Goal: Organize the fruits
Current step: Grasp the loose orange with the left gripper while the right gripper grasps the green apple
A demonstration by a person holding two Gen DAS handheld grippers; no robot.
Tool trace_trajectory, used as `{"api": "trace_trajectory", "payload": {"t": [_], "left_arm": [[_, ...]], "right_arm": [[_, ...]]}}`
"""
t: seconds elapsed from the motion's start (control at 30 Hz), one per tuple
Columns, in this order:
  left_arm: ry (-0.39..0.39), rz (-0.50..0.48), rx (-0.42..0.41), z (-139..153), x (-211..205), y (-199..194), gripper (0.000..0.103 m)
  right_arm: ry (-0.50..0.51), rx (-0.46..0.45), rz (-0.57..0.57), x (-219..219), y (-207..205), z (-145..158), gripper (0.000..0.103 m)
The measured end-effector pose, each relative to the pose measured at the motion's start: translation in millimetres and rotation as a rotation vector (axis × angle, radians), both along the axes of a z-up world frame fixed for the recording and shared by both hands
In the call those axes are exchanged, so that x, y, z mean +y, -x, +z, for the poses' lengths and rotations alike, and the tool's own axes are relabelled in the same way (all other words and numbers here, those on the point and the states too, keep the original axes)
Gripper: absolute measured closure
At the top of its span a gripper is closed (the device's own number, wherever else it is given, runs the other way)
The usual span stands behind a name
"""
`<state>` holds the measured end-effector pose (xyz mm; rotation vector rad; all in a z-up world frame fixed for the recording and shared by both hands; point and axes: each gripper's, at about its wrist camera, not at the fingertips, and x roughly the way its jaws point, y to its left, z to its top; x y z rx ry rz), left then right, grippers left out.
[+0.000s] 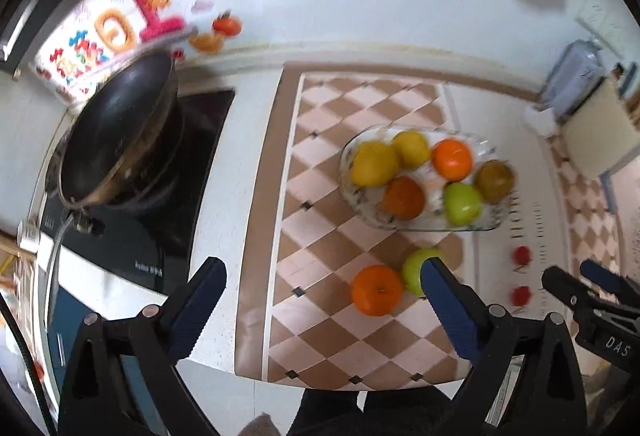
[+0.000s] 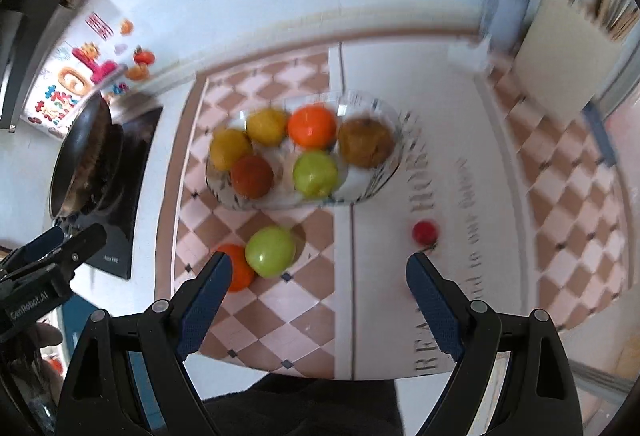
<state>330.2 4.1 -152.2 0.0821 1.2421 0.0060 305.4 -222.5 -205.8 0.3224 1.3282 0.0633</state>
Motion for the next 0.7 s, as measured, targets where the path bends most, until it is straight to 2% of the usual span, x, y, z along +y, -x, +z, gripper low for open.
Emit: {"api": "trace_trajectory", "payload": {"t": [0.2,0.3,0.43,0.47,0.53,0.6,0.7], "left_arm": [[-0.047,0.070,0.115,-56,15,-7,0.003],[-0.072,0.098,0.156,-76,19,-7,0.003],[-0.079,0.122,0.188,-90,22,-7,0.003],[-0.081,0.125,0.195,-93,22,-7,0.003],[-0.081,0.128,0.204,-96,21,-8,0.003],[-0.076,0.127,0.213,-98,19,-8,0.003],[-0.069,0.122,0.223,-102,16,-10,0.003]], "right_arm": [[-0.108,0.120,0.040,21,-22,-76,0.012],[-0.205,0.191,0.006,31,-37,-111,0.012],[-0.232,0.247,-0.015,46,-52,-142,0.013],[-0.226,0.259,-0.008,50,-55,-147,0.015],[-0.228,0.280,0.016,59,-55,-159,0.035],[-0.240,0.260,0.036,63,-52,-161,0.041],[-0.156,0.242,0.091,62,-46,-155,0.041]]}}
